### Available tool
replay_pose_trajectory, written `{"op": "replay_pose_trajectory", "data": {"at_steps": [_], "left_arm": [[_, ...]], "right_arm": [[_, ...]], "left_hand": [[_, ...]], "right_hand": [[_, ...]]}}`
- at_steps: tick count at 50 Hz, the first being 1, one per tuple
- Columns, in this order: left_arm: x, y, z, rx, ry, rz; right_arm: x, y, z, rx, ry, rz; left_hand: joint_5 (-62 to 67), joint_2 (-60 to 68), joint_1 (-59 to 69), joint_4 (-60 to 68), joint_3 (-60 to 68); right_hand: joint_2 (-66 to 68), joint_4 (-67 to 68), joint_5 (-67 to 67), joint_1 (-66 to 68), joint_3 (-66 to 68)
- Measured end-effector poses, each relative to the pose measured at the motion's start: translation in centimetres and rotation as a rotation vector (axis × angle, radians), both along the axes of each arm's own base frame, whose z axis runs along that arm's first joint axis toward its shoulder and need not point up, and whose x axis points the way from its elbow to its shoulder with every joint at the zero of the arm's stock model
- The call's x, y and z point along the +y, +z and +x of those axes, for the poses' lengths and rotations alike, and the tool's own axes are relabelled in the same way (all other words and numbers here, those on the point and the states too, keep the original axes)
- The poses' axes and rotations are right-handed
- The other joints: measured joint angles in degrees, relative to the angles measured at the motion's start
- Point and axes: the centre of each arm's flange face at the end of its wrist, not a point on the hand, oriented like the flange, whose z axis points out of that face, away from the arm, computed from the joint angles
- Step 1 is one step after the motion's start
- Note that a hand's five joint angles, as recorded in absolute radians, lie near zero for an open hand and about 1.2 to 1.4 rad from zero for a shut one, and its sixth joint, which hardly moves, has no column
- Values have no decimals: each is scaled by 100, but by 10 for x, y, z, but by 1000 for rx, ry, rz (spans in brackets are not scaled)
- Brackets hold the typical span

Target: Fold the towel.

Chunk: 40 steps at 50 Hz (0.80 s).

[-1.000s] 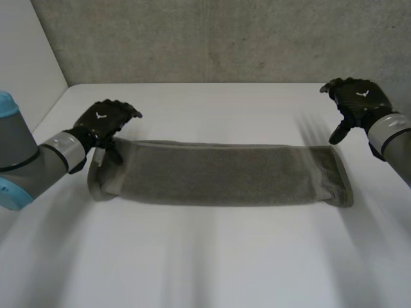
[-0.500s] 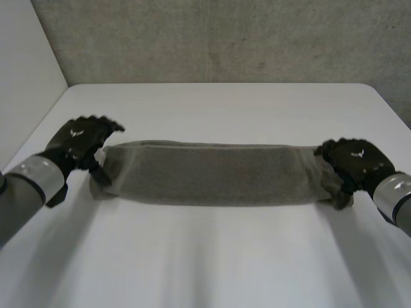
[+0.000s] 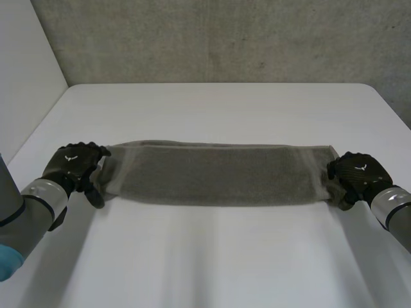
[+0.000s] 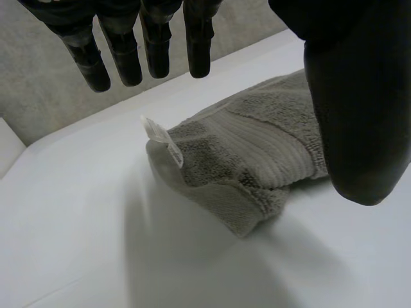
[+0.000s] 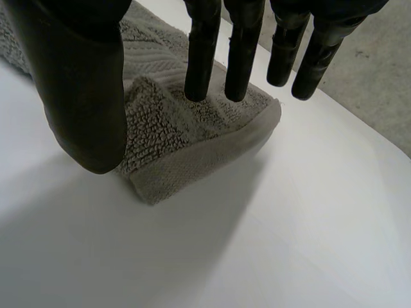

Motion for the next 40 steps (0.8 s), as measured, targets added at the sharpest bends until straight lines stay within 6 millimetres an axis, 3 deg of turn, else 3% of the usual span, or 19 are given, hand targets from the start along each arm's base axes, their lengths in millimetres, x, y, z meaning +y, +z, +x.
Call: {"op": "replay_pose_trajectory", "data": {"at_steps": [9,12,16,22,25,33,36,40], "left_arm": [[0,-2,-1,-3,6,-5],[1,-2,-2,-3,1,-4],[3,-1,-4,-3,-7,-4],[4,-1,-4,-3,-8,-4],[4,-1,-3,-2,-5,-2],[4,-3,-1,-4,3,4],[4,-3,-1,-3,3,4],[4,-2,0,-3,4,2]], "right_arm": [[-3,-9,0,-3,-1,23],[-4,-11,0,-8,0,30],[-7,-13,-1,-17,-1,34],[-13,-11,-8,-24,-14,28],[-19,-8,-19,-22,-43,18],[-40,11,-73,50,-143,-48],[-48,23,-95,110,-163,-89],[-55,41,-110,162,-171,-144]], "left_hand": [[0,0,0,0,0],[-1,0,0,0,0],[0,0,0,0,0],[0,0,0,0,0],[0,0,0,0,0],[0,0,0,0,0],[0,0,0,0,0],[0,0,0,0,0]], "right_hand": [[5,0,10,15,0],[1061,0,1012,1112,0],[3469,0,3327,3327,0],[4038,0,4121,4057,0],[4037,0,4121,4058,0],[4038,0,4122,4065,0],[4038,0,4121,4083,0],[4038,0,4121,4089,0]]}}
